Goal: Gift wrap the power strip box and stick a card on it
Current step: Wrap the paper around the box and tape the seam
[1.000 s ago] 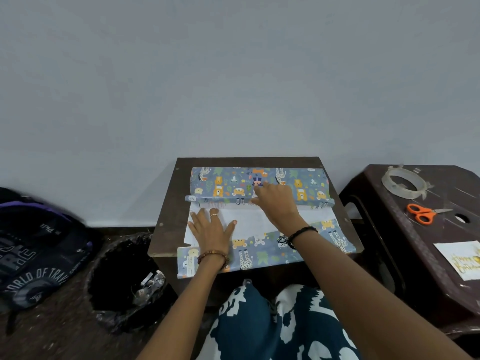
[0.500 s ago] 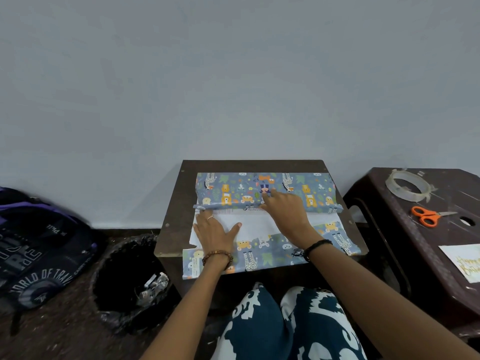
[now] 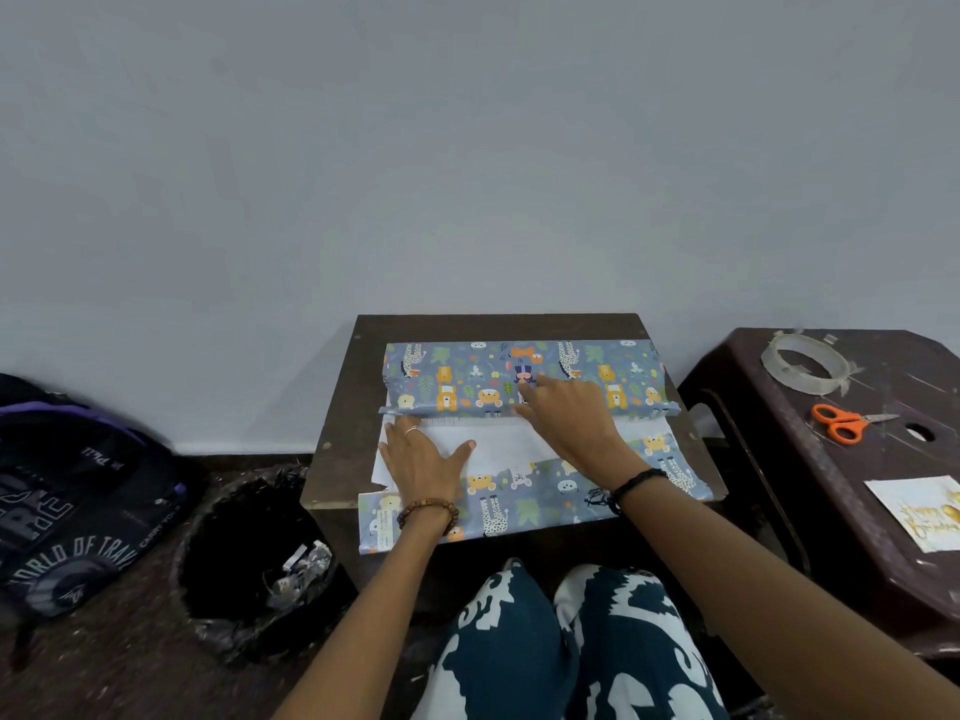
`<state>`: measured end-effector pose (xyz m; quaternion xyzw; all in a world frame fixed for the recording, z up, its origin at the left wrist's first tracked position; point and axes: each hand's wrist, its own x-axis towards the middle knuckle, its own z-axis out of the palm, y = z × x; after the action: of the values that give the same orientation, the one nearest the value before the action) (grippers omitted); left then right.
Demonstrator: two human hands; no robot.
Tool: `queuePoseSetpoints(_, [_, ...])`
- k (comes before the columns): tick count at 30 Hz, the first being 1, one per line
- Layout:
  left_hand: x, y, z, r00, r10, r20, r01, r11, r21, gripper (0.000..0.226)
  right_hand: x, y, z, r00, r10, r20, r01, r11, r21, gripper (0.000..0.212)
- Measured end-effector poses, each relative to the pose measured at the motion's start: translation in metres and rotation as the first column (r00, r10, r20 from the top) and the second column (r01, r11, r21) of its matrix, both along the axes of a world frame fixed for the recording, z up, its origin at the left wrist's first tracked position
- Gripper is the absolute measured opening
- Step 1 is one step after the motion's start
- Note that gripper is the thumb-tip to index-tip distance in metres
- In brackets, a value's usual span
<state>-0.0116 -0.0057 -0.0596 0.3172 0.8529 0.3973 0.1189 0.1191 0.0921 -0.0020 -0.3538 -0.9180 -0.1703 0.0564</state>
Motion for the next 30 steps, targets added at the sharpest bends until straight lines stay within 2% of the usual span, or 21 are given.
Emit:
queuePoseSetpoints(2, [0.0,-0.001,0.0,1.0,0.002,0.0,-0.002,1.0,0.004,0.074,-0.003,0.004,0.001,0.999,0.006,0.053,-0.006,1.0,0.009,0.036])
queuePoseSetpoints(6, [0.007,-0.003,0.005,0.999,0.038,-0.012,-0.037,0.998,0.059,0.084,-0.003,0.002,0.0,0.986,-0.061,0.157,0.038,0.989,0.143,0.022])
queuePoseSetpoints(7, [0.009,-0.004,0.007,0.998,0.048,-0.028,-0.047,0.997,0.055,0.089,-0.004,0.004,-0.001,0.987,-0.077,0.142,0.056,0.988,0.146,0.024])
queuePoseSetpoints(9, [0.011,-0.004,0.006,0.988,0.019,-0.155,-0.018,1.0,0.009,0.098,-0.004,0.01,-0.003,0.996,-0.048,0.076,0.037,0.99,0.139,0.031])
queuePoseSetpoints(11, [0.01,0.002,0.006,0.915,-0.103,-0.39,0.095,0.995,-0.04,0.093,-0.003,0.012,-0.003,0.999,-0.032,0.04,0.026,0.989,0.145,0.033])
queuePoseSetpoints(13, [0.009,0.015,0.016,0.766,-0.219,-0.604,0.211,0.974,-0.086,0.087,-0.001,0.008,-0.003,1.0,-0.015,0.009,0.013,0.989,0.146,0.032])
queuePoseSetpoints(14, [0.006,0.023,0.027,0.702,-0.316,-0.638,0.273,0.947,-0.168,0.082,-0.001,0.006,-0.003,1.0,-0.009,-0.009,0.01,0.992,0.128,0.032])
queuePoseSetpoints(16, [0.002,0.04,0.049,0.608,-0.562,-0.561,0.371,0.826,-0.425,0.061,0.0,0.005,-0.003,0.999,-0.009,-0.041,0.013,0.995,0.095,0.031])
queuePoseSetpoints(18, [0.0,0.053,0.064,0.578,-0.679,-0.453,0.392,0.718,-0.575,0.043,0.001,0.004,-0.005,0.997,-0.029,-0.074,0.036,0.995,0.098,0.031])
queuePoseSetpoints(20, [0.002,0.058,0.066,0.607,-0.687,-0.4,0.4,0.699,-0.593,0.033,0.001,0.004,-0.007,0.99,-0.036,-0.134,0.049,0.994,0.095,0.032])
queuePoseSetpoints(22, [0.006,0.057,0.066,0.609,-0.678,-0.411,0.399,0.71,-0.581,0.03,0.002,0.005,-0.01,0.98,-0.071,-0.186,0.082,0.995,0.053,0.038])
queuePoseSetpoints(24, [0.008,0.057,0.065,0.612,-0.661,-0.434,0.392,0.731,-0.559,0.031,0.004,0.005,-0.012,0.966,-0.101,-0.238,0.106,0.994,0.009,0.042])
queuePoseSetpoints(26, [0.008,0.057,0.064,0.623,-0.651,-0.434,0.389,0.739,-0.55,0.035,0.012,0.006,-0.012,0.947,-0.078,-0.312,0.071,0.997,-0.035,0.036])
queuePoseSetpoints(28, [0.007,0.057,0.063,0.629,-0.645,-0.434,0.386,0.744,-0.546,0.039,0.021,0.013,-0.014,0.917,-0.078,-0.391,0.018,0.988,-0.155,0.029])
queuePoseSetpoints(30, [0.008,0.055,0.064,0.637,-0.638,-0.433,0.382,0.748,-0.542,0.038,0.036,0.015,-0.018,0.884,-0.113,-0.454,0.008,0.974,-0.226,0.031])
